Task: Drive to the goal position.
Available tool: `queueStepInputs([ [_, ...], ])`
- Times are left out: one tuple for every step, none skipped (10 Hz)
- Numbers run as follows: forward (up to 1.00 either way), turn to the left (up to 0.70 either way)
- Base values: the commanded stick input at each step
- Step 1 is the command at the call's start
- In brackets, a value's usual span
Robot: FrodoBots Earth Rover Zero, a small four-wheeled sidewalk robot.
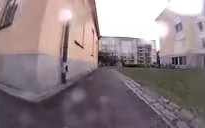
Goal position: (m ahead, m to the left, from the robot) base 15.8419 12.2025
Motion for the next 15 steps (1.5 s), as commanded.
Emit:
queueStepInputs([
  [0.85, 0.00],
  [0.85, 0.00],
  [0.85, 0.00],
  [0.85, 0.00],
  [0.85, 0.00],
  [0.85, 0.00],
  [0.85, 0.00],
  [0.85, 0.00],
  [0.85, 0.00],
  [0.85, 0.00],
  [0.85, -0.03],
  [0.85, -0.17],
  [0.85, -0.31],
  [0.85, -0.34],
  [0.85, -0.34],
])
